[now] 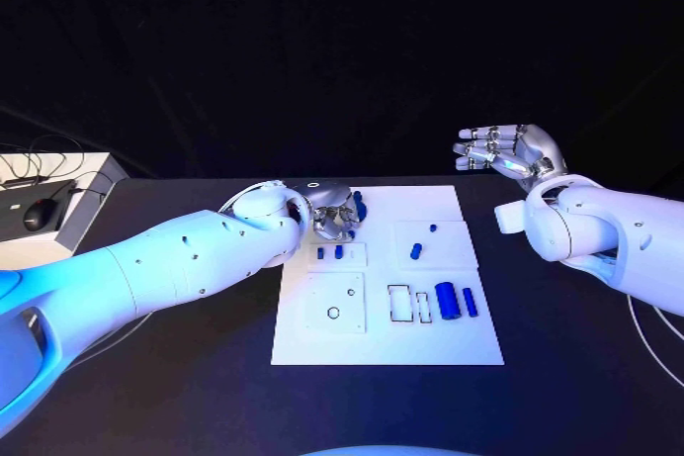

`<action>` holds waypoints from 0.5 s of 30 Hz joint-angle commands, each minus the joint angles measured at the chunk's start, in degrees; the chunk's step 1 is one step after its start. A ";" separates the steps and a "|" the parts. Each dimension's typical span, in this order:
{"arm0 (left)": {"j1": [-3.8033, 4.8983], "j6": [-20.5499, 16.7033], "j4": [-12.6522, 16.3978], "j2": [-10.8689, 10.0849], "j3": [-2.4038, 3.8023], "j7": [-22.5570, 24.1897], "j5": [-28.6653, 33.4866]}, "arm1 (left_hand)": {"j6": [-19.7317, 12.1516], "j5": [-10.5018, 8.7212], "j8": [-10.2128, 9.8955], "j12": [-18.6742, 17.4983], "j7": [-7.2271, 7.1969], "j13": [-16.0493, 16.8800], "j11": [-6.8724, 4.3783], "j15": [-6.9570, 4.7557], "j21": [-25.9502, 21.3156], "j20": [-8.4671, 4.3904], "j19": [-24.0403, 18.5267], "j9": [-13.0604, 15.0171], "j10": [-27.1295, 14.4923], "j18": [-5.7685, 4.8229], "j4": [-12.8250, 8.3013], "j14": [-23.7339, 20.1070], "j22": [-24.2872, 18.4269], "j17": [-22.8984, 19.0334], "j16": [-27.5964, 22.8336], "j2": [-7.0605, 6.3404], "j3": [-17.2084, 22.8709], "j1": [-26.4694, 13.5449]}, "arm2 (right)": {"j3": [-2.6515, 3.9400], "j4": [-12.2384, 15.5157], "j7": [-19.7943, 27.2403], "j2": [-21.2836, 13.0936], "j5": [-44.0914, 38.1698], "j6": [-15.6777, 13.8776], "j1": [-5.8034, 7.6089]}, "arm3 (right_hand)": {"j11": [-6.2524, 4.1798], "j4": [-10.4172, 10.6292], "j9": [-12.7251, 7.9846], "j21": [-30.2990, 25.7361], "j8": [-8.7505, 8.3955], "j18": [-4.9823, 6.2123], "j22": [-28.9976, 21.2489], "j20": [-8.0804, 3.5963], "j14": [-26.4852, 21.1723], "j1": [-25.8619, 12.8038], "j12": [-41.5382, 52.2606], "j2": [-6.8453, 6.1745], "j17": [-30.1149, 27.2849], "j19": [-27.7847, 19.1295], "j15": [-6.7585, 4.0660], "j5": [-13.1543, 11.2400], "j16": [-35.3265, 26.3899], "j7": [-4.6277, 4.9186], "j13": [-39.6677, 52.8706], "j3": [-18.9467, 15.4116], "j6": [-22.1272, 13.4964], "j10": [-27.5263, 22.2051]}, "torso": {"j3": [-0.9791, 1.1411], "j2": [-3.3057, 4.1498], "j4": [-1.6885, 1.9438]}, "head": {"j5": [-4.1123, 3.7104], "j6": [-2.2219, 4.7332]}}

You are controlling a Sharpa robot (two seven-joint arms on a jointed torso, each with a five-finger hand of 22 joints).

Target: Assemble the parts on the task board

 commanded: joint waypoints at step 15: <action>-0.15 1.25 -1.00 0.81 -0.21 0.05 -0.18 | 1.39 0.15 -0.21 -0.41 0.39 -0.01 0.09 0.69 1.39 0.83 -0.29 0.05 1.49 0.92 -1.20 -0.06 0.18 0.62 -0.15 0.49 3.47 -1.31 | 0.04 0.11 0.41 0.08 0.03 0.82 -0.01 | 0.06 -0.02 0.05 0.21 -0.13 -0.55 -0.05 0.05 -0.34 -0.14 -0.01 0.55 -0.08 -0.46 -0.07 0.17 -0.17 0.36 -0.07 0.15 0.14 -0.29 | 0.02 0.03 -0.01 | -0.05 -0.12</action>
